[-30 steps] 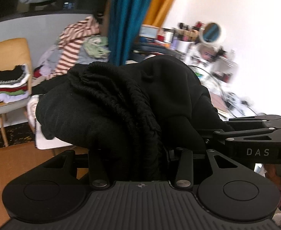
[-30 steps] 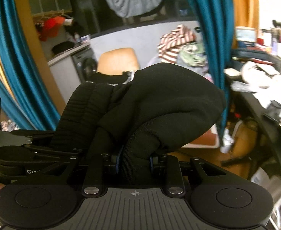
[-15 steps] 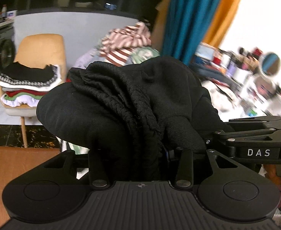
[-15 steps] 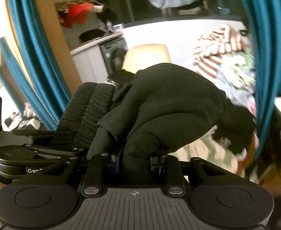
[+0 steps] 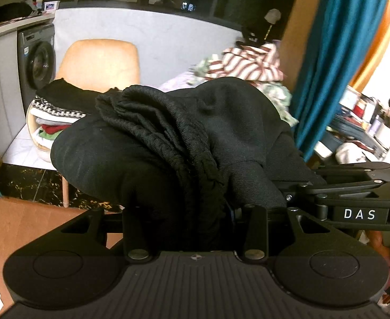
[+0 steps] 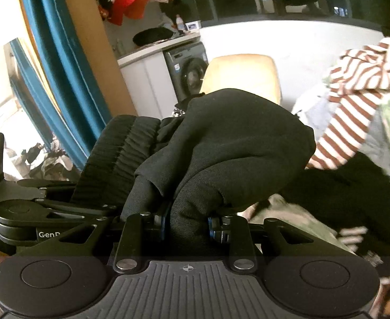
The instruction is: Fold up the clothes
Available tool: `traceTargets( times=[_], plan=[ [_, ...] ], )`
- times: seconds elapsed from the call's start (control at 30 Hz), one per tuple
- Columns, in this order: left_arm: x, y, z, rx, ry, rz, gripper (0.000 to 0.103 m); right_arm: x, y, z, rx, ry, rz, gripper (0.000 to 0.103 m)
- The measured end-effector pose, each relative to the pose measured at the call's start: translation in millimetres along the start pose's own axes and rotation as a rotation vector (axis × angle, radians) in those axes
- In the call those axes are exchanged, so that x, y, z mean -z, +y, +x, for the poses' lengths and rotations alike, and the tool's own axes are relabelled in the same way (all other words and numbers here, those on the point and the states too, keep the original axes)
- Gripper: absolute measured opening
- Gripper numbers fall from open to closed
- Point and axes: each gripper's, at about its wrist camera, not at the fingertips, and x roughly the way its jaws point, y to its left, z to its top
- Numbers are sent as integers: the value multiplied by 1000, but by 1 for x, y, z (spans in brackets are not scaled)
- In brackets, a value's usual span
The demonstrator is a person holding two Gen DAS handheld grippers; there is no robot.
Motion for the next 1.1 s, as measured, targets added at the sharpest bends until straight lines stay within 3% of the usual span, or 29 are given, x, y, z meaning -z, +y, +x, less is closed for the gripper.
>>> traceTargets(
  times=[0.33, 0.53, 0.77, 0.9, 1.1],
  plan=[
    [-84, 187, 33, 39, 97, 86, 43, -75, 89, 161, 34, 19, 123, 25],
    [-113, 248, 58, 54, 118, 80, 43, -110, 108, 231, 43, 45, 132, 25],
    [-152, 296, 105, 71, 144, 84, 43, -150, 85, 303, 61, 54, 160, 25],
    [-183, 313, 151, 76, 158, 95, 43, -179, 46, 350, 60, 53, 176, 25],
    [-248, 332, 245, 64, 168, 91, 43, -248, -33, 431, 41, 61, 204, 25]
  ],
)
